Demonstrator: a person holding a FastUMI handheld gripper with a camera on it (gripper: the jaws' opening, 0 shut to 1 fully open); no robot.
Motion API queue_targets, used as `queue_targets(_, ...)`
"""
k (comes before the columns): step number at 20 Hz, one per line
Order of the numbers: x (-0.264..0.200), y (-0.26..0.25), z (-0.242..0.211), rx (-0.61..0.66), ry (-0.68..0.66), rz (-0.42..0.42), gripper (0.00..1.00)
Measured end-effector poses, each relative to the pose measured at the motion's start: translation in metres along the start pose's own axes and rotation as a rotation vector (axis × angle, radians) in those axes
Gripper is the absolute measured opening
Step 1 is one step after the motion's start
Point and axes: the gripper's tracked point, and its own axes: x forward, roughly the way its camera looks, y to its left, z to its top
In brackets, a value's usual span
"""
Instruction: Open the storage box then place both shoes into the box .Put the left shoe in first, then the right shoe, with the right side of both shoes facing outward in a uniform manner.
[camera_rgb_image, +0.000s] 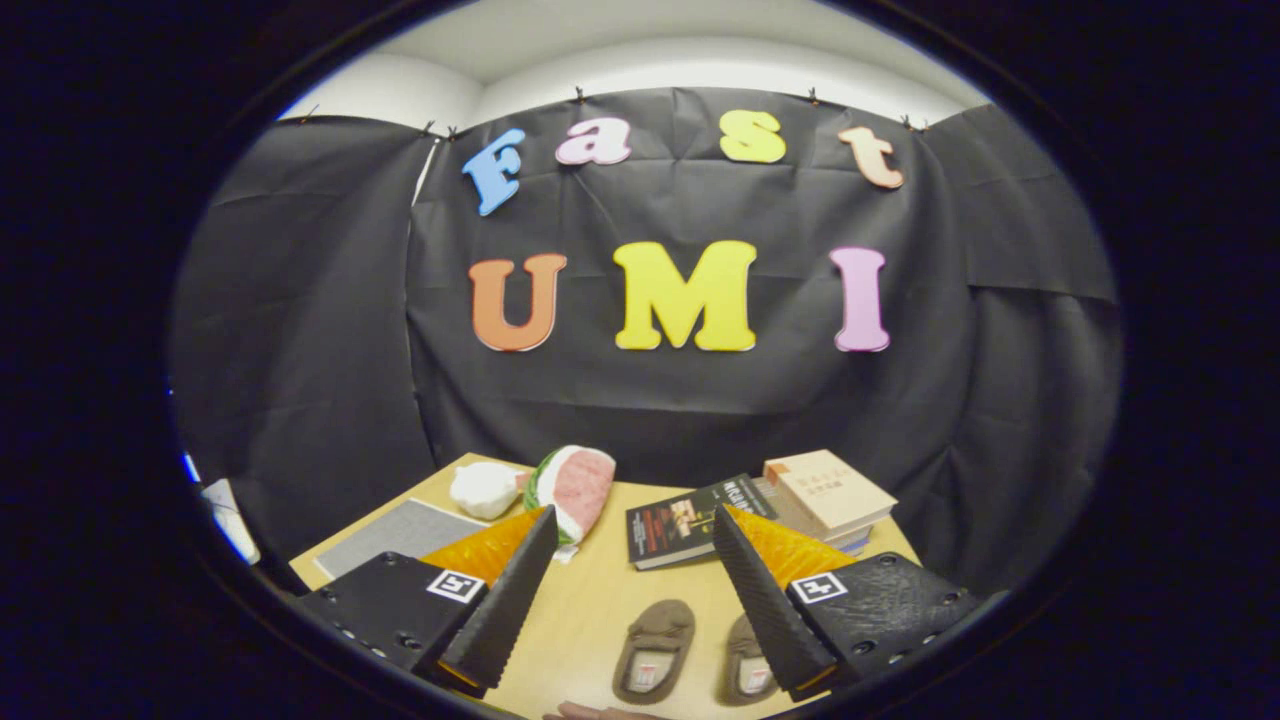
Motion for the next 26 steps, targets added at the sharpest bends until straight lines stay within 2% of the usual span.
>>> queue_targets(8,0.06,0.109,-0.094,0.11,0.355,0.219,0.96)
queue_targets(14,0.086,0.144,-0.141,0.259,0.607,0.284,0.96)
queue_targets(19,0.097,0.146,-0.158,0.284,0.673,0.261,0.96)
queue_targets(26,0.104,0.162,-0.17,0.337,0.743,0.337,0.95)
